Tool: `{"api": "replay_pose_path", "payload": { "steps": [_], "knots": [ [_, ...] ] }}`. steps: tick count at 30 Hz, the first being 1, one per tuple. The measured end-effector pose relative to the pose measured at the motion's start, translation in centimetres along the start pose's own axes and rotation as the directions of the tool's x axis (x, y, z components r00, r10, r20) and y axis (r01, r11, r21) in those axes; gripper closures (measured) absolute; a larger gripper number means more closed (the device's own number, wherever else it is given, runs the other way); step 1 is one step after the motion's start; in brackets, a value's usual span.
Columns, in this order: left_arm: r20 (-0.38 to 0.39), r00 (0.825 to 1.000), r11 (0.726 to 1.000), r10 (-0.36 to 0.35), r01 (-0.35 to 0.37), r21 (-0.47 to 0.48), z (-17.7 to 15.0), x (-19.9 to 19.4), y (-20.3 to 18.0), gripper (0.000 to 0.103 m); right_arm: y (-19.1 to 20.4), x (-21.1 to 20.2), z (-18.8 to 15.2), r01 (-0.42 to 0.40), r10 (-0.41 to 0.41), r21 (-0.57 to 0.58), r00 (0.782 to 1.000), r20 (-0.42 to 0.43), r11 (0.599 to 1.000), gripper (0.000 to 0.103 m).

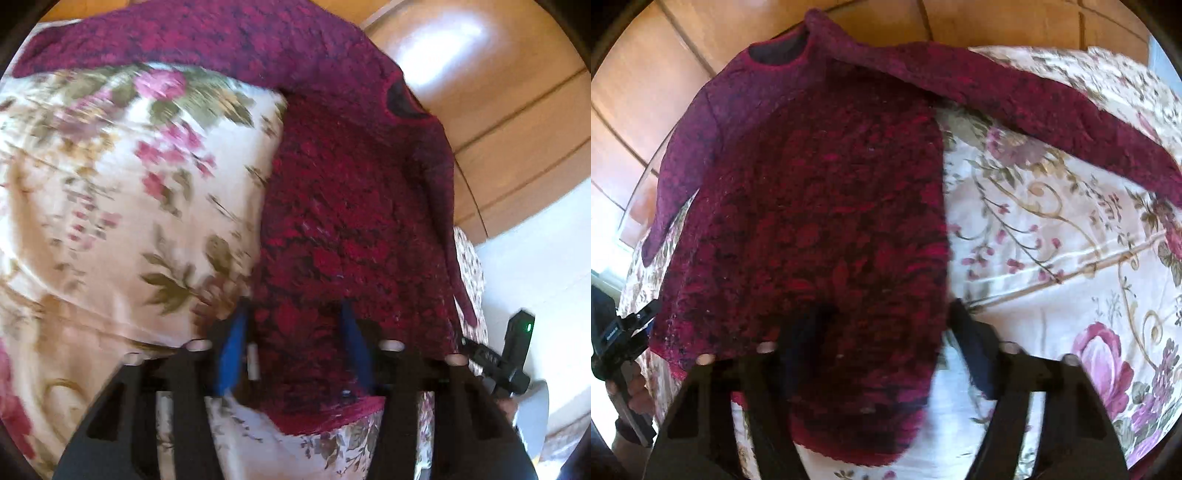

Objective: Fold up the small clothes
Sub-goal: 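Shake out and lay the red sweater flat on the bed with both grippers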

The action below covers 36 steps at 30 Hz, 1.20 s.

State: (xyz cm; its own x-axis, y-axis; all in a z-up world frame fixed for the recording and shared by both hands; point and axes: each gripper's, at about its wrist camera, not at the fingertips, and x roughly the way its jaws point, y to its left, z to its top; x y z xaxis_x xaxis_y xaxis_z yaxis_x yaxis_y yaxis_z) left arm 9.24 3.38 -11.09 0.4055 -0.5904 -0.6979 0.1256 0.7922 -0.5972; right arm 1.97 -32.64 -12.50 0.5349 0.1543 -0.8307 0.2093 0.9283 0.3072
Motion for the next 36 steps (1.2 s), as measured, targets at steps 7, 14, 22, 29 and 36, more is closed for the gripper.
{"api": "replay_pose_path", "payload": {
  "steps": [7,14,22,29,36],
  "knots": [
    [0.064,0.998,0.999,0.029,-0.032,0.042,0.1,-3.0,-1.4,0.089,3.3,-2.2,1.9,0.023,-0.015,-0.115,0.998,0.068,0.993,0.083],
    [0.11,0.994,0.989,0.024,-0.039,0.141,-2.5,-10.1,-2.4,0.09,4.4,-8.6,-0.9,0.004,0.02,-0.229,0.994,0.105,0.973,0.083],
    [-0.006,0.997,0.989,0.077,-0.075,0.127,-11.1,-11.6,-0.7,0.089,0.2,-6.1,-8.7,-0.009,-0.004,-0.165,0.997,-0.076,0.986,0.084],
    [0.089,0.987,0.991,0.135,-0.134,-0.011,-7.3,-13.5,3.0,0.082,1.2,-7.0,-7.0,0.061,-0.061,-0.157,0.998,0.007,0.986,0.037],
    [0.176,0.892,0.893,0.417,-0.365,-0.264,0.0,-16.1,11.2,0.047,8.0,-5.4,-4.2,0.012,0.02,-0.228,0.99,0.138,0.974,0.02]
  ]
}}
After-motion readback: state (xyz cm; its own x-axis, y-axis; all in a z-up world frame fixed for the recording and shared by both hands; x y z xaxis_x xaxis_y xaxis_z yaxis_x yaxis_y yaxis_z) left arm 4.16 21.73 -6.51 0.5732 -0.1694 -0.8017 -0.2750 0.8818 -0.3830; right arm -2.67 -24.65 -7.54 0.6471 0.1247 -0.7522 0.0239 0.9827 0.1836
